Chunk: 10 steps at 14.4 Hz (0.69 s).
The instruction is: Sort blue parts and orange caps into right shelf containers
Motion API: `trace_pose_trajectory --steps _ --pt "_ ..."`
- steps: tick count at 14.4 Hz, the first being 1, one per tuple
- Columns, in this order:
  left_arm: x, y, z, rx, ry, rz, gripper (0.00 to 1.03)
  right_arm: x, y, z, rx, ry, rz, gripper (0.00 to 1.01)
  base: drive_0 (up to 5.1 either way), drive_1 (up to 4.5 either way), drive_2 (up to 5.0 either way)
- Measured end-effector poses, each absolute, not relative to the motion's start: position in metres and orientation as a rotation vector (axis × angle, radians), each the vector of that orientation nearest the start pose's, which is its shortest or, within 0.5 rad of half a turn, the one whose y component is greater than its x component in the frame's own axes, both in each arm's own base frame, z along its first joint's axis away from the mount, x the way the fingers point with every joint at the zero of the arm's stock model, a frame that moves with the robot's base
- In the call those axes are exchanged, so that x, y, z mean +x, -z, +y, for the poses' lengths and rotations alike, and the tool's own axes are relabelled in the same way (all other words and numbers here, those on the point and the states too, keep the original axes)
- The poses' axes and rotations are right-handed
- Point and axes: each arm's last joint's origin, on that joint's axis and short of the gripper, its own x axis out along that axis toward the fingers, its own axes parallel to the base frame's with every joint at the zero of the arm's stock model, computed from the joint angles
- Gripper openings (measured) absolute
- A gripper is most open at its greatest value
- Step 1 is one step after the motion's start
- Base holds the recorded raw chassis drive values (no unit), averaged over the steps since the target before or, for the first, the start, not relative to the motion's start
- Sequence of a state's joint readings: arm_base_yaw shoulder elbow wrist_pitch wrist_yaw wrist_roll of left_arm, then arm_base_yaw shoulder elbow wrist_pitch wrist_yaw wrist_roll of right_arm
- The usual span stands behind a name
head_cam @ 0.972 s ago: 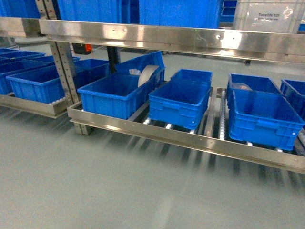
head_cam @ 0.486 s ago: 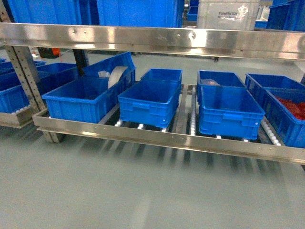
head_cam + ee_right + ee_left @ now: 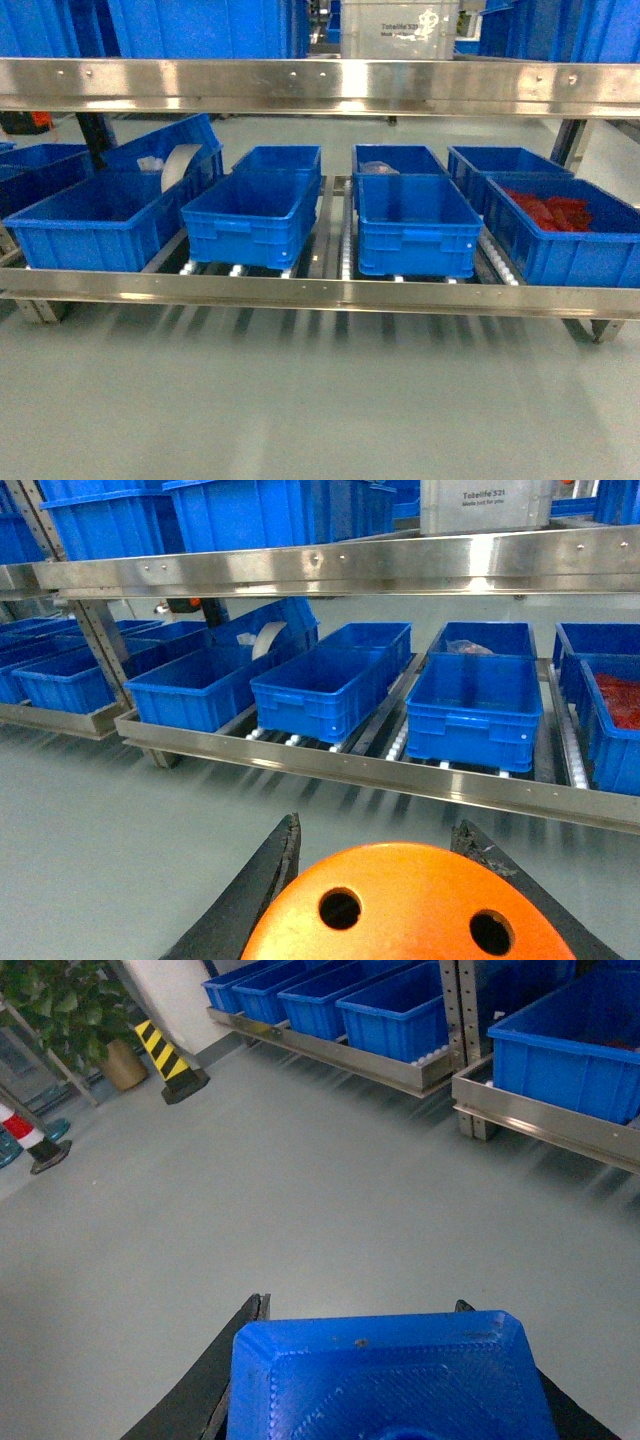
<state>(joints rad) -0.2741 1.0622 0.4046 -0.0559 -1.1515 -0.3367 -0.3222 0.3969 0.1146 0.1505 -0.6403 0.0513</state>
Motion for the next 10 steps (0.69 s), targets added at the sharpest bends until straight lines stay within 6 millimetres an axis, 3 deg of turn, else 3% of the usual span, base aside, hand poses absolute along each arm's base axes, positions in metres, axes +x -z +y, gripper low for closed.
trace_pose_trajectory --steps 10 --pt "0.1825 -0.1797 -0.0238 0.174 -0.912 0.405 0.44 0.1181 -0.1830 -0.0212 0.112 -0.314 0.125 0.41 0.0 0.00 0.0"
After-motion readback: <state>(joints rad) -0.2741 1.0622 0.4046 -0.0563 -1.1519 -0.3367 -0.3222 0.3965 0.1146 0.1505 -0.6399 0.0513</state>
